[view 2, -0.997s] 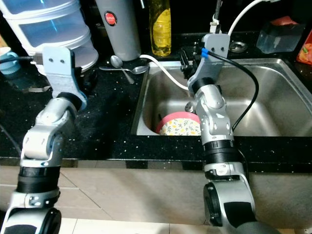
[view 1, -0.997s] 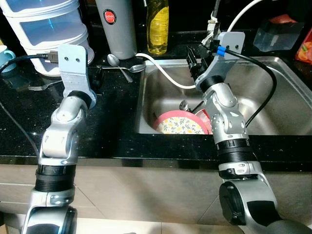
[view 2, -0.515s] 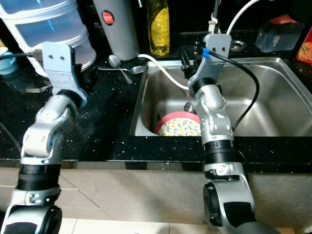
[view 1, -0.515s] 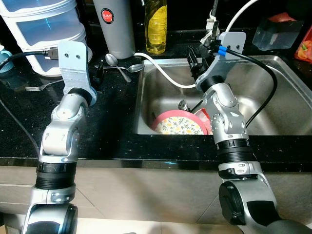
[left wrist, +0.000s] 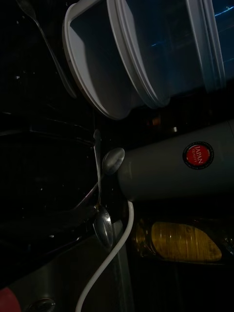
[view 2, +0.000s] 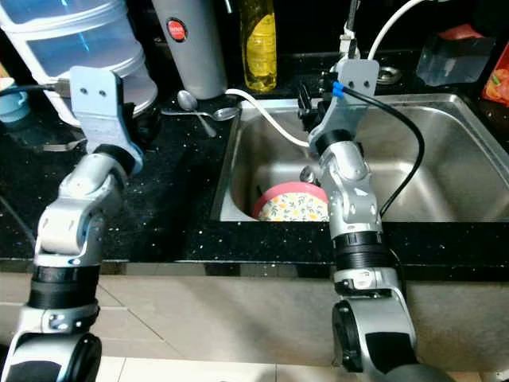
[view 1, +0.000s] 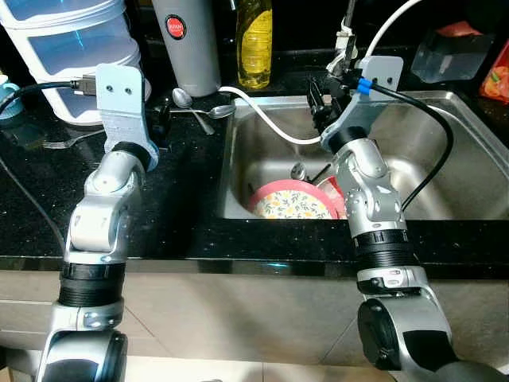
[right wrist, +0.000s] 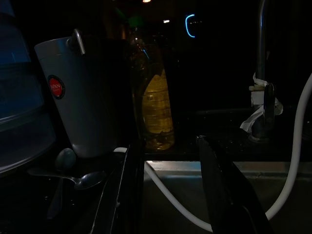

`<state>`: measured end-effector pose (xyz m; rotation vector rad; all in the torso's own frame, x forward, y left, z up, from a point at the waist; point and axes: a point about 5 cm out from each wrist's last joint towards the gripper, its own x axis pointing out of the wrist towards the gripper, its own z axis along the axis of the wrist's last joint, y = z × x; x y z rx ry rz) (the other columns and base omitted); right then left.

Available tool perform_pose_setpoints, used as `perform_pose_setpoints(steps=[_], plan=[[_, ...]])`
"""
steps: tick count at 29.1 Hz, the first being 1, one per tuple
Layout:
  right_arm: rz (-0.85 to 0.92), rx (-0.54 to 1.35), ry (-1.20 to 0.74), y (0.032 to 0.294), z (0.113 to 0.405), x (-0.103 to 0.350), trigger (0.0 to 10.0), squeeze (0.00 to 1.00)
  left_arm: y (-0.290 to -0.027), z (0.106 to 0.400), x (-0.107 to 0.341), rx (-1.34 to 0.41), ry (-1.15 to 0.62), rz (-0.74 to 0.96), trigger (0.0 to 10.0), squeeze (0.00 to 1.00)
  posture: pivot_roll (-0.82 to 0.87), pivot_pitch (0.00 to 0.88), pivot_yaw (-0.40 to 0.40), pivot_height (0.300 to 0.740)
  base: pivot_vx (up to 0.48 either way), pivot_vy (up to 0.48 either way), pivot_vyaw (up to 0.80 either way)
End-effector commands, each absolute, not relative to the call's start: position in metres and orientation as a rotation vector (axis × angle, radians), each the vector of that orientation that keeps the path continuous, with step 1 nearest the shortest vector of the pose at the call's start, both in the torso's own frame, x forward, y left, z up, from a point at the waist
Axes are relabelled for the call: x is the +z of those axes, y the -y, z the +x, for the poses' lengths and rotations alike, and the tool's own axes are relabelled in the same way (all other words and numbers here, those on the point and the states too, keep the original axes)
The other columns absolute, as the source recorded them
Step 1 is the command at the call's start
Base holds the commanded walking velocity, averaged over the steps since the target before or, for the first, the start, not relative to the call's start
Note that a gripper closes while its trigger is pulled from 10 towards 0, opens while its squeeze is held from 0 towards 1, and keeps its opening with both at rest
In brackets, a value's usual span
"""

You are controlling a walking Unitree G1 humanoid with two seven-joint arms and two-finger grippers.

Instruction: Kitchen organization

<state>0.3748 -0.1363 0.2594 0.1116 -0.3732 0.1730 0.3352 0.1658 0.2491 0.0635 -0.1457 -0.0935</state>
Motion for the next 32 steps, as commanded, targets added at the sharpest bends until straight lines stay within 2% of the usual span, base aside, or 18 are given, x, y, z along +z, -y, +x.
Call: perform_pose_setpoints(steps=[1,32], plan=[[0.123,0.178,0.377,0.1347,0.3729,0.2602,10.0,0.00,-0.1684,0.3373,0.2468,-0.082,0.134,0.075,10.0,0.00,0.11,0.000,0.123,0.740,0.000,0.000,0.00],[0.121,0.184,0.382,0.1334,0.3727,0.2616,10.0,0.00,-0.1666,0.3388,0.2451,-0.088,0.132,0.074,10.0,0.00,0.11,0.000,0.122,0.740,0.000,0.000,0.00]])
